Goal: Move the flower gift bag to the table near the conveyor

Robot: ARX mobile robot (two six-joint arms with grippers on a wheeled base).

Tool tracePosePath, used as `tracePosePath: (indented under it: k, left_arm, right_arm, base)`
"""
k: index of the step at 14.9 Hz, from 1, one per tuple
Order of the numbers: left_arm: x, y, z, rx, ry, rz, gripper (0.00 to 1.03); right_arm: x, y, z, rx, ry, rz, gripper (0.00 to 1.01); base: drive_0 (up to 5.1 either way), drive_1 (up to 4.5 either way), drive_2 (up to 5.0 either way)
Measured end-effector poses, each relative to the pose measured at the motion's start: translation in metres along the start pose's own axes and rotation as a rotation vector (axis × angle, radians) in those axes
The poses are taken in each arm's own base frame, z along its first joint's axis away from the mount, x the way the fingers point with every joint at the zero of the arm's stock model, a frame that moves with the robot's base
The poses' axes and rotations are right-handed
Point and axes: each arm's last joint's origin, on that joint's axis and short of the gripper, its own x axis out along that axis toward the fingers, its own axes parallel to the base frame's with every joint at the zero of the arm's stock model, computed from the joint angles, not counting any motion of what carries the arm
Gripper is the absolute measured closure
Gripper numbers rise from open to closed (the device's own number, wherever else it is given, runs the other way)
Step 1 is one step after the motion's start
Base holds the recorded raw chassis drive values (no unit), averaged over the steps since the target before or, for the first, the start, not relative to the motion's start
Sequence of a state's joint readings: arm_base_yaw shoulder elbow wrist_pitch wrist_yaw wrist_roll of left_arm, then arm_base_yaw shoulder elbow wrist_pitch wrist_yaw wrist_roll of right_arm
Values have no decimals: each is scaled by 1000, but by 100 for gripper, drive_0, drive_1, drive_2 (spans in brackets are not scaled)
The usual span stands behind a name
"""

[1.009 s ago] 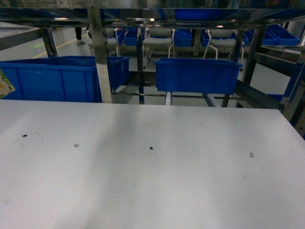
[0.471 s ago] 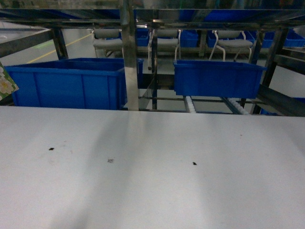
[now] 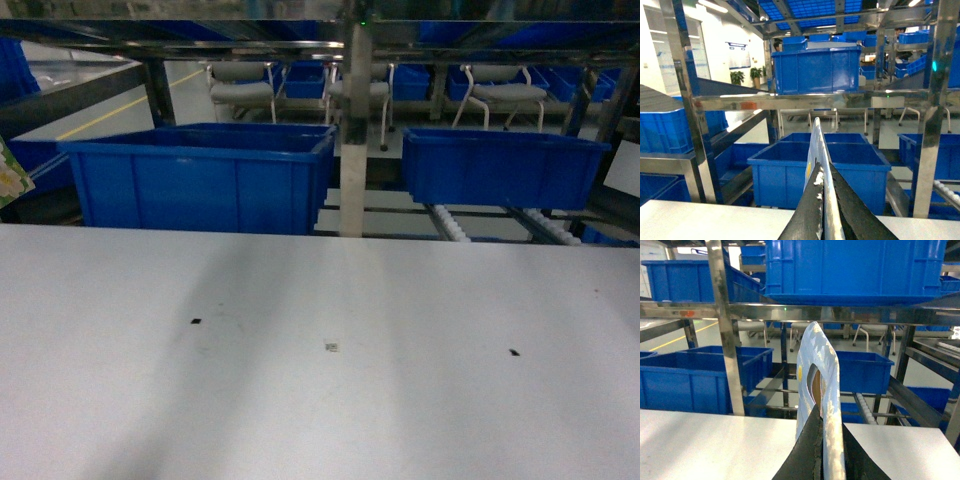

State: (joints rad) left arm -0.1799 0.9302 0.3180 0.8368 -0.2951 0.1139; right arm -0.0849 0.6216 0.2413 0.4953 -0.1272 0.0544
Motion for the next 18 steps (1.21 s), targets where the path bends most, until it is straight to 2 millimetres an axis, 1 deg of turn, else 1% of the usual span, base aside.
tracePosePath:
  k: [11,18]
  left_arm:
    - [0,1,2,-2,-9,4,101]
    - [1,0,-2,4,10,2,101]
  right_arm:
    - [-1,0,1,-2,-9,2,99]
    - [0,0,-1,0,8,1,99]
  base:
    - [-494,351,88]
    - [-494,351,88]
